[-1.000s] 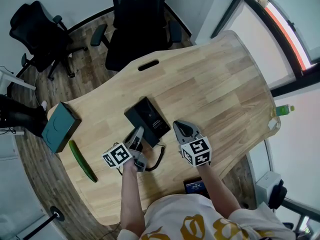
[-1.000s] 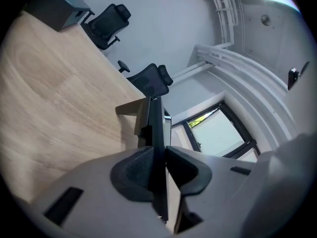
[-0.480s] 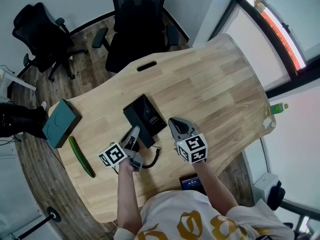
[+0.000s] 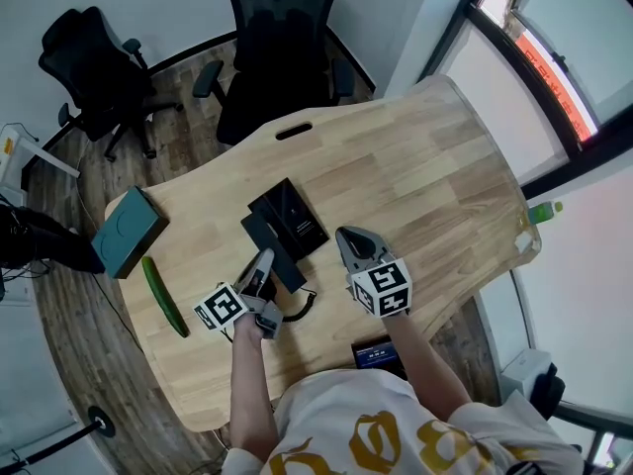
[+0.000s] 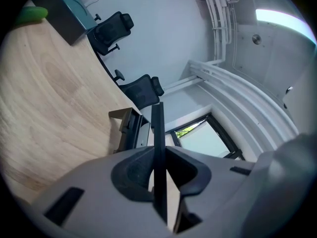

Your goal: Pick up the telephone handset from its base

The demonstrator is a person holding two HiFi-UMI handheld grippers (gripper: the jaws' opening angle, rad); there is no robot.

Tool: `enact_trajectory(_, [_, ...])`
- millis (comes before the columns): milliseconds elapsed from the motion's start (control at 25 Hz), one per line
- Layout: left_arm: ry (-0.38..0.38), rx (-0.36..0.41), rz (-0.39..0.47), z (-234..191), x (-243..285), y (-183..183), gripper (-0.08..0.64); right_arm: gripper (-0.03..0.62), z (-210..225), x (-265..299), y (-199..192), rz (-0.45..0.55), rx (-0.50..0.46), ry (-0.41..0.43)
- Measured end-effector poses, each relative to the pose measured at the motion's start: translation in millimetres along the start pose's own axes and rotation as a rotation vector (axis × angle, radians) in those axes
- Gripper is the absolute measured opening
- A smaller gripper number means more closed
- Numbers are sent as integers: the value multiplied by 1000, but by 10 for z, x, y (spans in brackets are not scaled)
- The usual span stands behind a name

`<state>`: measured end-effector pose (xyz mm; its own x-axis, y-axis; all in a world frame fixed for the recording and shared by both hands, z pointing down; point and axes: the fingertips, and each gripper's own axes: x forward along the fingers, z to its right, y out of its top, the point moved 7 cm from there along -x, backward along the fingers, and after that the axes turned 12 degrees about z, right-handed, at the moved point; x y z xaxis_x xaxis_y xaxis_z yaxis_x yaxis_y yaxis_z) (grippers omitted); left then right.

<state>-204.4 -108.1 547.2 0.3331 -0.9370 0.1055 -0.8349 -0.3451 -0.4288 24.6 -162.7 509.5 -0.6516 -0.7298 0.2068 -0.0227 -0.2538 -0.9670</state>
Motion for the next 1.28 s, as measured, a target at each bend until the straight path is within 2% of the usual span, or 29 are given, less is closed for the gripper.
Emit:
enact_trajectory(200, [-44, 5, 25, 162, -111, 12, 75, 5, -51, -119, 51, 19, -12, -3])
enact_trajectory(320, [-44, 46, 28, 239, -190, 24, 75, 5, -92, -180, 75, 30, -15, 0])
enact_trajectory(360, [-44, 30, 35, 269, -218, 12, 75, 5, -110, -202, 84, 34, -17, 1])
enact_trajectory(480, [-75, -195, 89, 407, -293, -137, 75, 6, -179, -279, 110, 47, -26, 11])
enact_trajectory(520, [-83, -217, 99, 431, -325, -160, 75, 5, -202, -310, 115, 51, -30, 14])
enact_trajectory(840, [-136, -198, 142, 568, -592, -223, 75, 5, -236, -576, 152, 77, -14, -19])
enact_trajectory(1080, [-170, -132, 177, 667, -740, -170, 75, 5, -260, -685, 153, 93, 0, -35])
enact_trajectory(1280, [-189, -120, 198, 723, -839, -158, 75, 5, -306, -735, 183, 108, -8, -33])
